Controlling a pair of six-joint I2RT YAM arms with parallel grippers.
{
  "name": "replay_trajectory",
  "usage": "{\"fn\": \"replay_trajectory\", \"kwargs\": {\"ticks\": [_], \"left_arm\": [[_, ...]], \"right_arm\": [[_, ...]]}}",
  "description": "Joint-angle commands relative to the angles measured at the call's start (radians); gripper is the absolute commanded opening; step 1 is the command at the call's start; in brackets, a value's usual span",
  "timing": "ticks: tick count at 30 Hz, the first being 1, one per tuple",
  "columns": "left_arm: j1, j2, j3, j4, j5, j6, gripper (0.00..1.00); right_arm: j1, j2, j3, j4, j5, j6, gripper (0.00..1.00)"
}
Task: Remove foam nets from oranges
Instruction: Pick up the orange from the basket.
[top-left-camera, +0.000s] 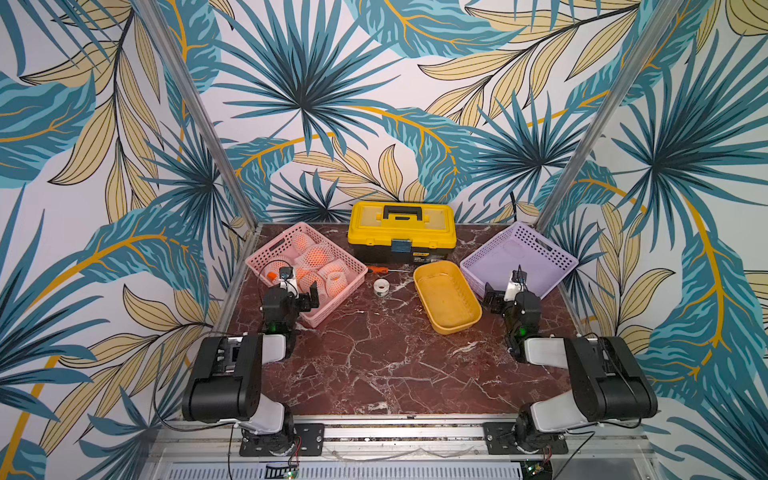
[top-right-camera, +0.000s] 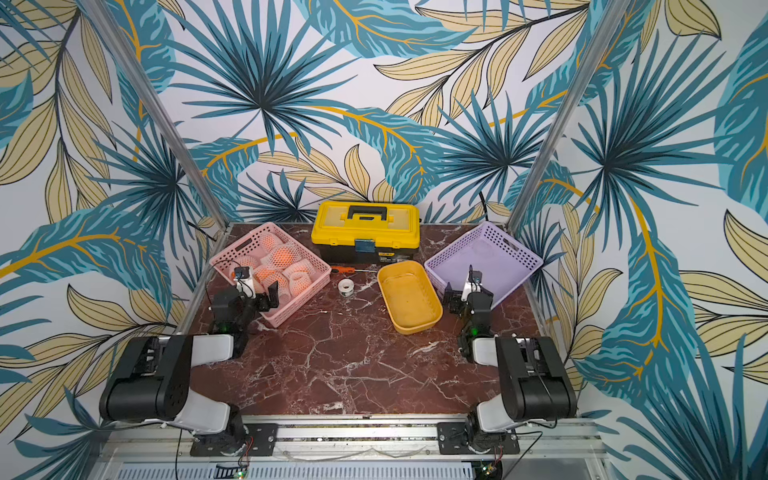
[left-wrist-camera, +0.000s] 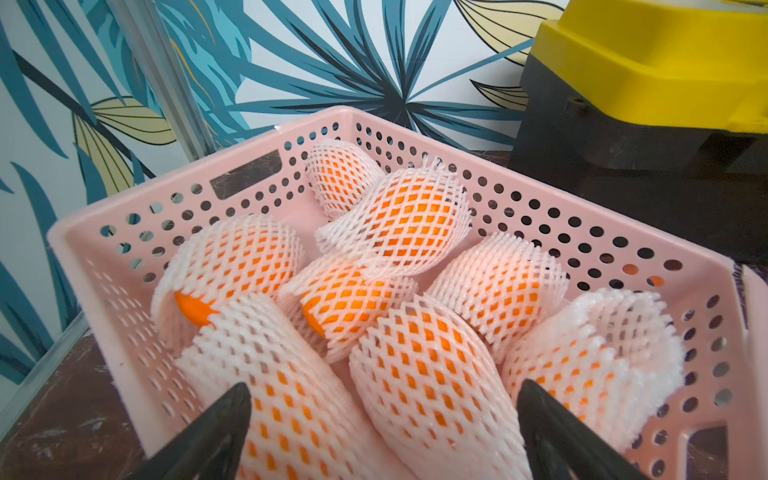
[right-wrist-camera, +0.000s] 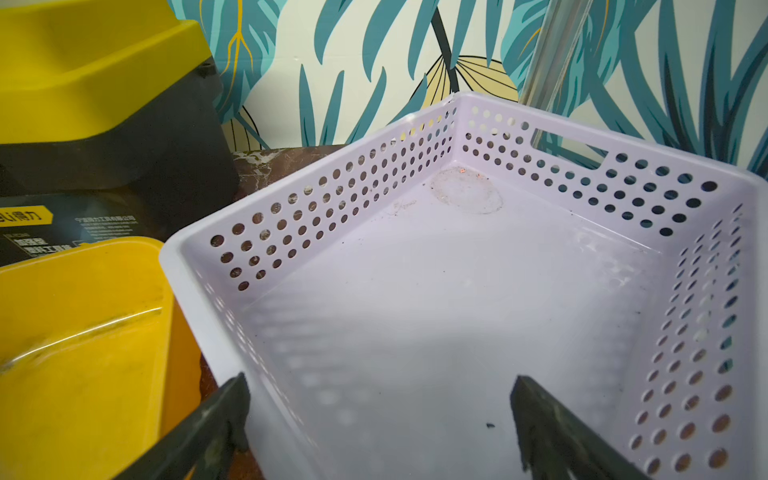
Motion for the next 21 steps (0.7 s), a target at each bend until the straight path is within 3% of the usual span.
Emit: {"fn": "replay_trajectory", "kwargs": {"ticks": [1,21], "left_arm": [[0.004,0.005,0.005,0.0,0.008,-0.006,1.0],[0.016,0.003,0.004,0.0,0.032,-0.01,0.99]], "right_arm": [[-0.004,0.005,0.005,0.001,-0.018,-0.013,1.0],[-0.004,0.007,0.006,-0.003,-0.02,-0.012,0.99]]}}
